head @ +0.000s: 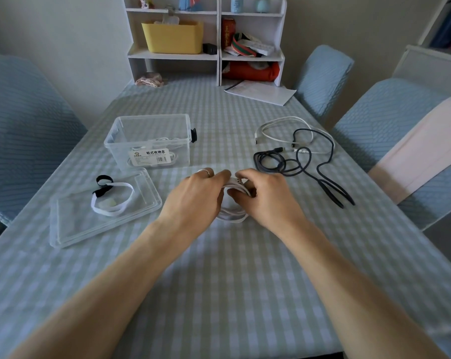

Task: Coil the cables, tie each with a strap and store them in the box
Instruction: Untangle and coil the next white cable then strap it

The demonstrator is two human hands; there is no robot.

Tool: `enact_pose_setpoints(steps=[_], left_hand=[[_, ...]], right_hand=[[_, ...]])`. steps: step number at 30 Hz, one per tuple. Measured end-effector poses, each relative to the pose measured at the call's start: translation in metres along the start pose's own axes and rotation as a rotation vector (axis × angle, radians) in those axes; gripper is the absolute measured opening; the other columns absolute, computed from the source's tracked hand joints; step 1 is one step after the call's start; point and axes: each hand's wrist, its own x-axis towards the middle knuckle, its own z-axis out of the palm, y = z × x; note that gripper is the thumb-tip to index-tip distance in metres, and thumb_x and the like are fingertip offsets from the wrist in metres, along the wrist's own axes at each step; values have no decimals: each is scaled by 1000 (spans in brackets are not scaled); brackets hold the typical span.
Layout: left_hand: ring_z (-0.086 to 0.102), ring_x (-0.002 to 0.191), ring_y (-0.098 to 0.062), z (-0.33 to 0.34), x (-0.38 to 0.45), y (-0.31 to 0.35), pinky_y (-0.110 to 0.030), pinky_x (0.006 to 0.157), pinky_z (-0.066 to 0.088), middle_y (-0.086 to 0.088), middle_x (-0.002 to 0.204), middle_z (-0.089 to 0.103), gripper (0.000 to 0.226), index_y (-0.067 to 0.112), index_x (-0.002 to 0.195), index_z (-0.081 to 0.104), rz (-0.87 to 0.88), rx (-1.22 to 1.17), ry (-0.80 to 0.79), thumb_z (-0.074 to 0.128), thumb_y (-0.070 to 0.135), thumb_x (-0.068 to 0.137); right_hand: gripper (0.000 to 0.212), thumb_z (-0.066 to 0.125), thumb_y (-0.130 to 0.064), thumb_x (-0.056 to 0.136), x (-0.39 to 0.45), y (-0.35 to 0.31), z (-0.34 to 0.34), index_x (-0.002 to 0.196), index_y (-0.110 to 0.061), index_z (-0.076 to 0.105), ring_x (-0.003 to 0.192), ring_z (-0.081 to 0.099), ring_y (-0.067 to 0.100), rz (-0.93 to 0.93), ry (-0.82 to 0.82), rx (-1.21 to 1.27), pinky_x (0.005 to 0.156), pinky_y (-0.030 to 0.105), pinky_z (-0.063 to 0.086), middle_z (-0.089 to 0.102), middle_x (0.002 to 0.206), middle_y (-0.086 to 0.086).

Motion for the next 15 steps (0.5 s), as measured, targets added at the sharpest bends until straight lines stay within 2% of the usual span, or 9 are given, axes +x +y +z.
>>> enact_pose_setpoints(steps=[3,4,5,7,8,9,11,13,15], left_hand=[[61,80,-31,0,1,-1,-42,64,53,-6,89,57,39,24,127,61,7,-53,12,47,11,94],[60,78,-29,1,1,-2,-41,66,53,-5,87,58,40,24,123,64,0,-131,51,49,9,90],[60,76,-26,2,1,-2,-37,67,53,-4,84,60,39,23,118,68,-28,-219,101,51,8,87],[60,71,-15,3,2,0,-15,64,45,2,77,63,28,19,106,71,-168,-384,165,58,5,84],[57,64,-9,4,2,3,-11,58,40,6,71,63,19,18,97,70,-268,-458,177,61,7,85],[54,58,-7,5,2,7,-13,54,38,8,65,60,8,17,88,68,-360,-523,166,63,12,86],[50,54,-6,9,4,10,-21,54,40,8,60,58,15,11,79,62,-476,-664,124,60,20,90],[56,59,-7,9,5,14,-23,57,44,5,66,64,20,9,82,62,-514,-790,61,52,22,95],[53,61,-10,7,6,14,-20,54,40,1,67,61,22,7,84,60,-474,-735,44,47,20,96]], right_hand=[[6,71,-20,88,0,-3,0,92,-17,74,52,56,11,-9,0,63,52,24,43,63,62,-4],[6,70,-16,88,0,-4,0,83,-15,73,49,50,12,-8,11,97,49,24,38,58,56,-4],[13,69,-13,88,-1,-5,0,75,-13,70,46,44,11,-5,29,126,47,23,33,52,51,-3],[26,67,-12,87,-2,-9,1,62,-12,61,45,38,16,5,83,166,44,28,29,47,48,4],[30,67,-12,87,-2,-11,2,59,-11,58,46,40,21,10,118,179,45,32,30,48,48,6],[31,67,-14,88,-2,-11,3,58,-11,57,46,41,23,17,156,189,46,35,32,49,48,6],[30,68,-17,89,-1,-12,5,60,-10,62,47,48,23,33,212,202,47,38,37,54,48,3],[24,68,-18,89,-1,-12,7,66,-10,69,50,56,24,70,213,236,50,41,44,61,52,3],[20,67,-21,87,0,-11,9,69,-11,70,53,62,22,121,192,262,53,43,51,65,56,2]])
